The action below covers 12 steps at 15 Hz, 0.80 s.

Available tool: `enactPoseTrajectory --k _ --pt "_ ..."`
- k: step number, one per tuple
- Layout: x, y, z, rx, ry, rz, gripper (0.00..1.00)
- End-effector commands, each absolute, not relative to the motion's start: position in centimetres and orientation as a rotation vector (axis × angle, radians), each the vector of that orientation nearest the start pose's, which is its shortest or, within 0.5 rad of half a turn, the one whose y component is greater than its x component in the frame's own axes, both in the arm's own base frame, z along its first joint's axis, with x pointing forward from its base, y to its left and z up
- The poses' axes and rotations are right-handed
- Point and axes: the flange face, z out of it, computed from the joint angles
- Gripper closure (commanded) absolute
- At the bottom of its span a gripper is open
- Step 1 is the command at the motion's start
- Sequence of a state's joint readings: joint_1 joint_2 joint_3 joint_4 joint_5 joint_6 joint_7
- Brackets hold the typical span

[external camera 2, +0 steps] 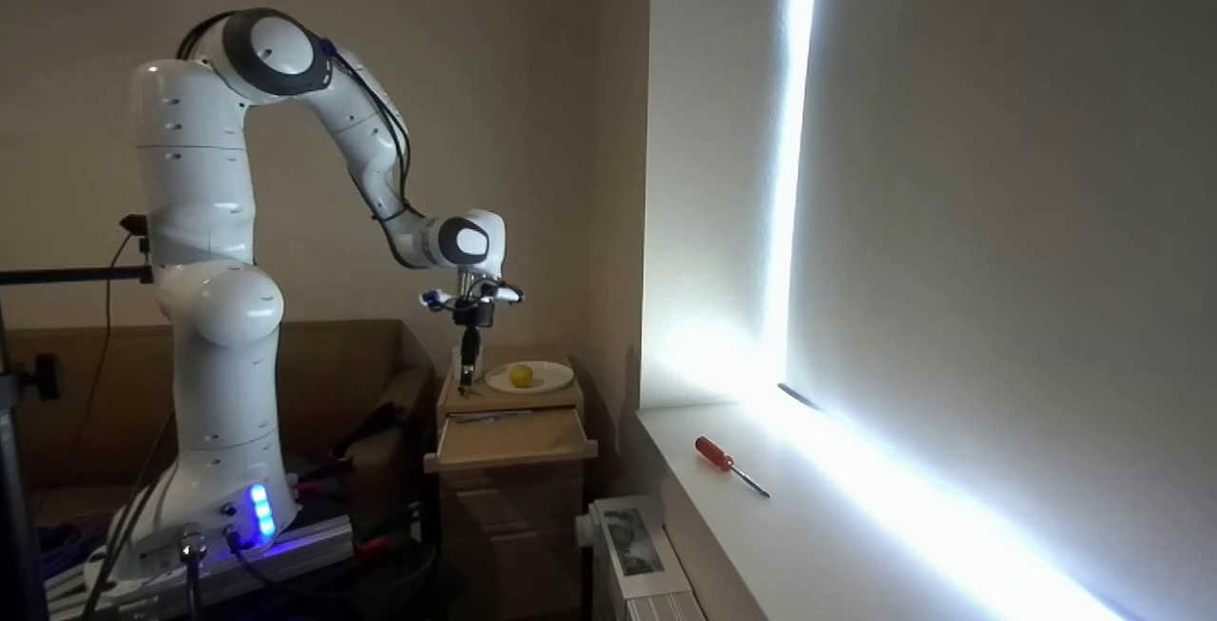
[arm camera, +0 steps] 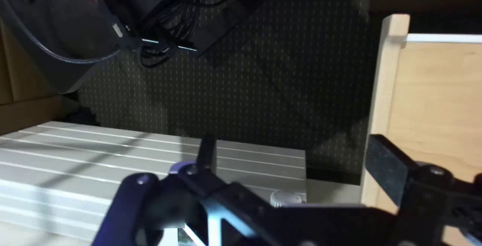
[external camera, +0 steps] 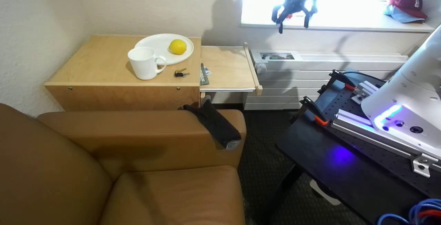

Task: Close the drawer.

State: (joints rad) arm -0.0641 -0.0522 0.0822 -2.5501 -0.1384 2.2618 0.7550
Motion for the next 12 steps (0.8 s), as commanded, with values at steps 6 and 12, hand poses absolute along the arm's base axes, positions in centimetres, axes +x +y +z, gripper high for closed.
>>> enactPoseTrajectory --k 6,12 --pt "43.9 -4.3 17.7 -3.036 1.31 0.445 0.0" --pt "44.9 -4.1 14.4 -3.109 1.37 0.428 0.0"
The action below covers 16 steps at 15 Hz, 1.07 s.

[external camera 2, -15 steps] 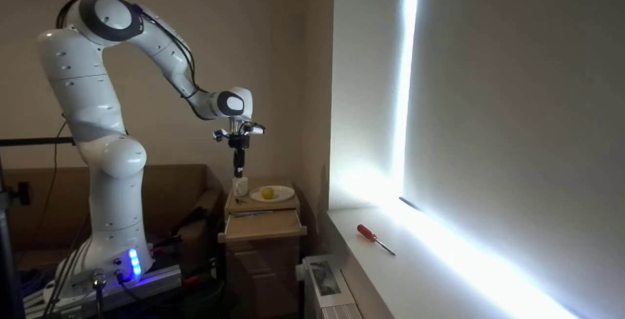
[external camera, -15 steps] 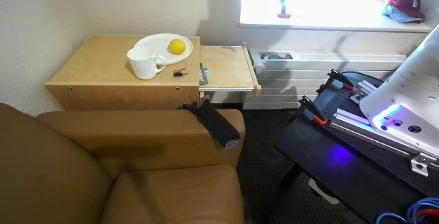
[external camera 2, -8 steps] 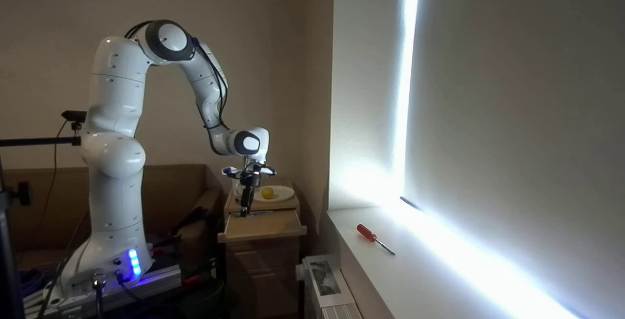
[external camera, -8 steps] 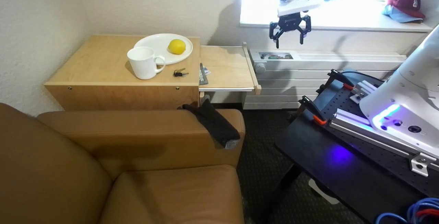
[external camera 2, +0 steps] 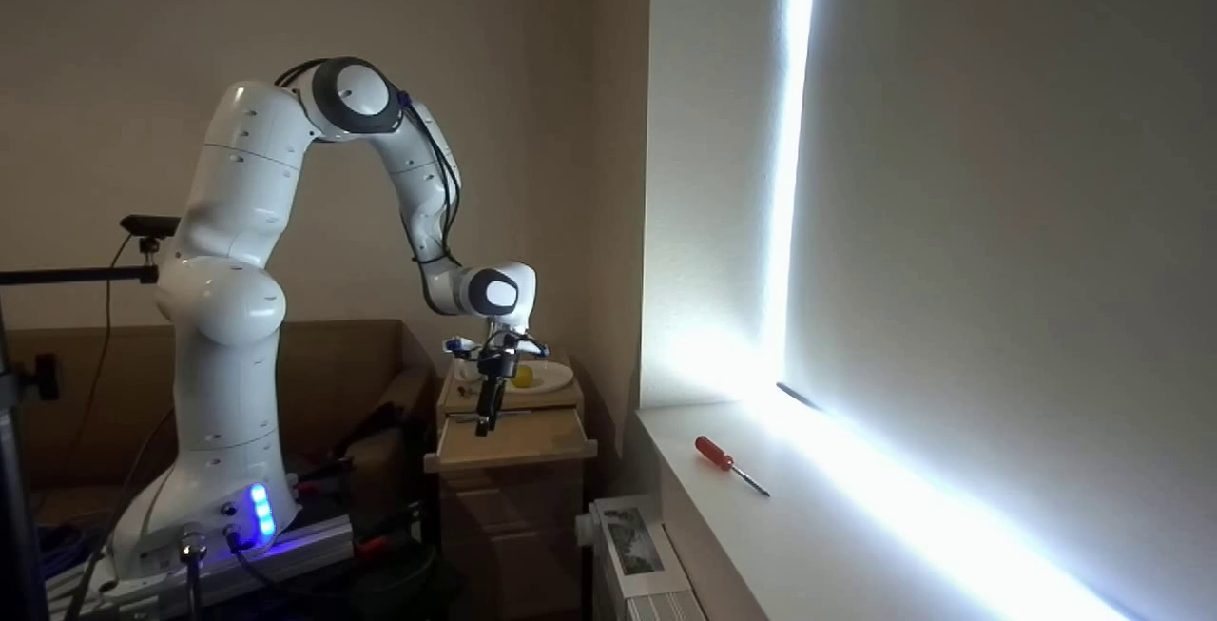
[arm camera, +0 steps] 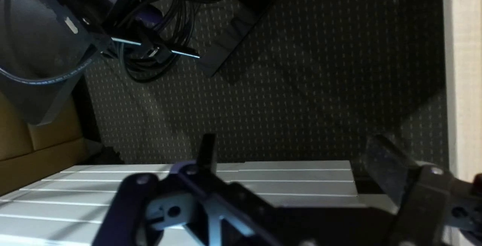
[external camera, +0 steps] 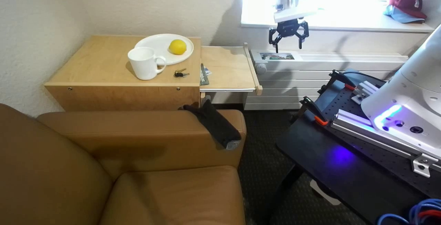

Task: Close the drawer.

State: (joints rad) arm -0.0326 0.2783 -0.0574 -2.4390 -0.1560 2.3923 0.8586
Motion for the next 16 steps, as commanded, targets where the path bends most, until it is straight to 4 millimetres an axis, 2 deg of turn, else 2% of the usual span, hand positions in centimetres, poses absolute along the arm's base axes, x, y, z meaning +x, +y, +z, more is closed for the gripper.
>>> enactPoseTrajectory --k 1,6,11,14,16 --pt "45.1 -3.6 13.4 -3.117 1.389 0.407 0.0" --pt "46.6 -1.6 9.6 -3.082 1.471 0.33 0.0" --pt "47.7 -3.4 6.4 -2.951 1.631 0.296 0.0" --pt "48.2 -3.4 6.0 -2.755 1.737 0.331 0.0" --pt "48.4 -2.8 6.2 -2.659 1.748 0.354 0.0"
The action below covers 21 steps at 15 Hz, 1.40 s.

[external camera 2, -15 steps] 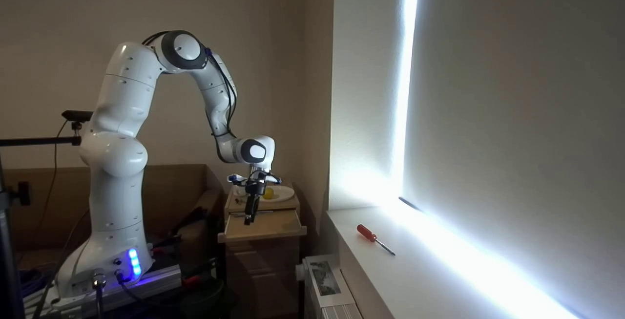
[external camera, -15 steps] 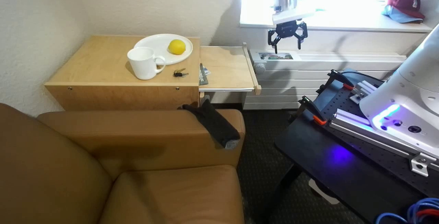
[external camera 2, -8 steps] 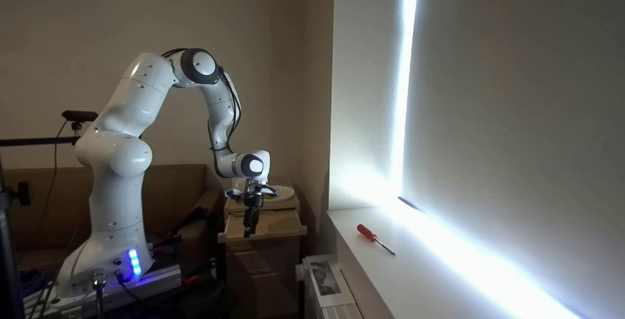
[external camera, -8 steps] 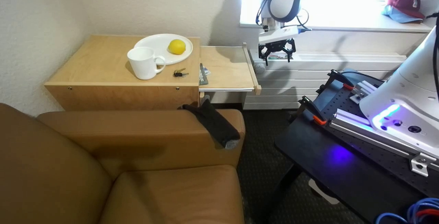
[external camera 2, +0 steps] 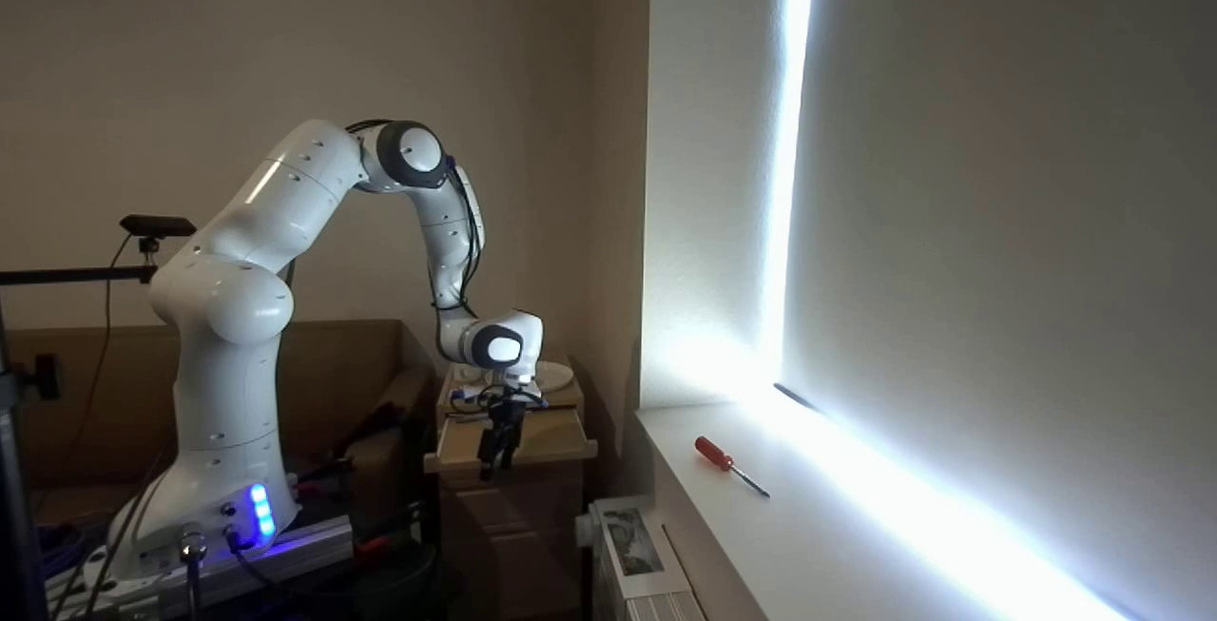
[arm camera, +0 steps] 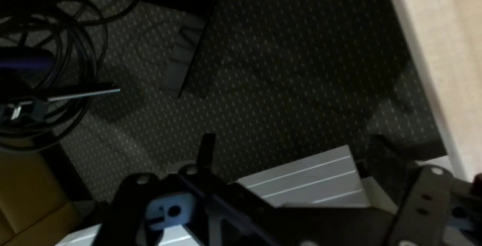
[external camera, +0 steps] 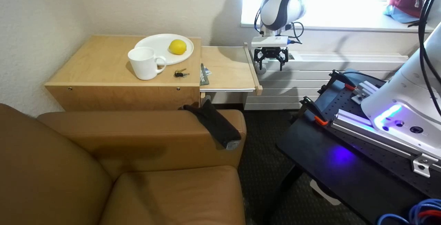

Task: Close the drawer.

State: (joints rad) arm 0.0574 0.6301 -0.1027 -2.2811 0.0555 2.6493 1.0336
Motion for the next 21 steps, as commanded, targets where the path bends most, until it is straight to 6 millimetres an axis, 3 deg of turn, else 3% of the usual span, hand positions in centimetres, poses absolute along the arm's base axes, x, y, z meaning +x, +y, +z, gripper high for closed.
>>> enactPoseTrajectory --k 1,7,11,13,16,18,21 --pt "48.7 -2.4 6.2 -2.615 1.755 0.364 0.0" --pt "49.6 -1.3 5.9 -2.513 1.775 0.35 0.0" --pt "50.3 1.0 6.0 -2.56 1.727 0.303 0.0" --pt "50.1 1.4 6.9 -2.593 1.686 0.317 0.0" --pt "50.1 1.8 6.8 -2.576 1.716 0.324 0.0" --pt "50.1 1.8 6.8 -2.577 1.714 0.323 0.0" --pt "49.7 -0.1 6.3 -2.6 1.791 0.308 0.0"
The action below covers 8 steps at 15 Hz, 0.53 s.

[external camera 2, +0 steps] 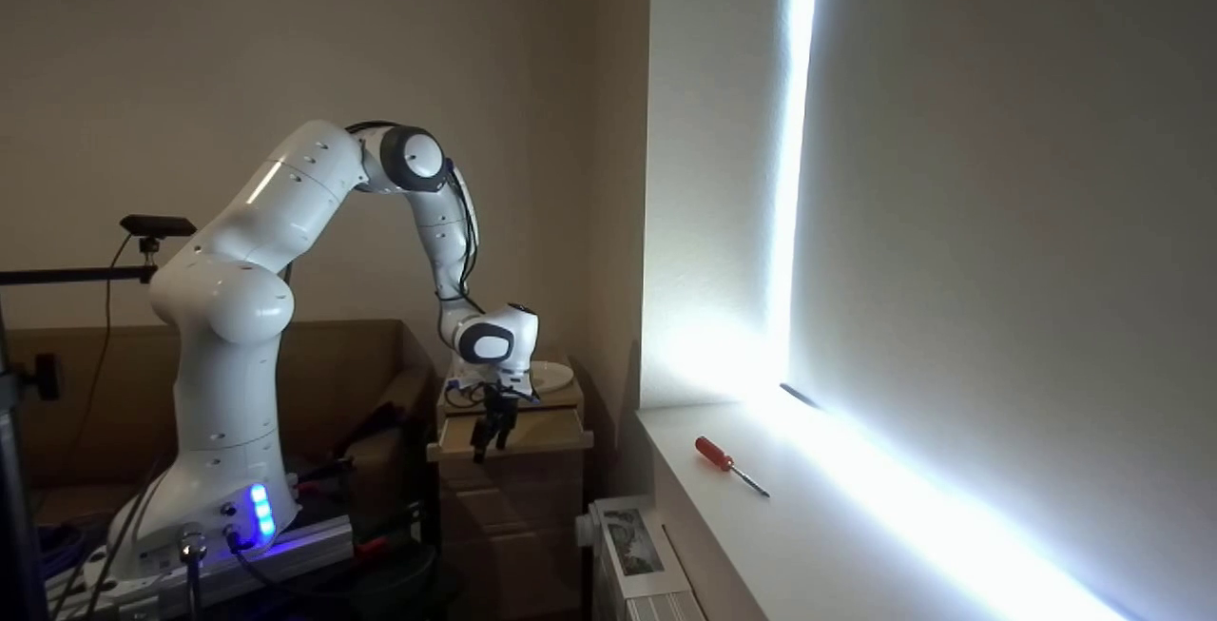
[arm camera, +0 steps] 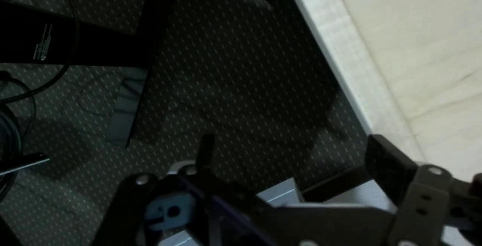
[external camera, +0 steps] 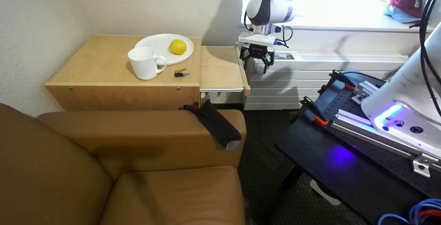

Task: Close the drawer.

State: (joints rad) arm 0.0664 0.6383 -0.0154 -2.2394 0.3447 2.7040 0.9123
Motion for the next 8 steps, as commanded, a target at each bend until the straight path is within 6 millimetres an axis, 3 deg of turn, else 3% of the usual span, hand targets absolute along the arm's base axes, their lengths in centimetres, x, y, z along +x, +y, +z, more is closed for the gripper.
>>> enactPoseTrajectory --k 1,4,8 --pt "49.5 -0.6 5.7 -2.601 1.835 0.316 0.0" --pt "49.5 -1.2 3.6 -2.572 1.904 0.291 0.0" --pt "51.3 0.8 0.9 -2.404 1.966 0.282 0.0"
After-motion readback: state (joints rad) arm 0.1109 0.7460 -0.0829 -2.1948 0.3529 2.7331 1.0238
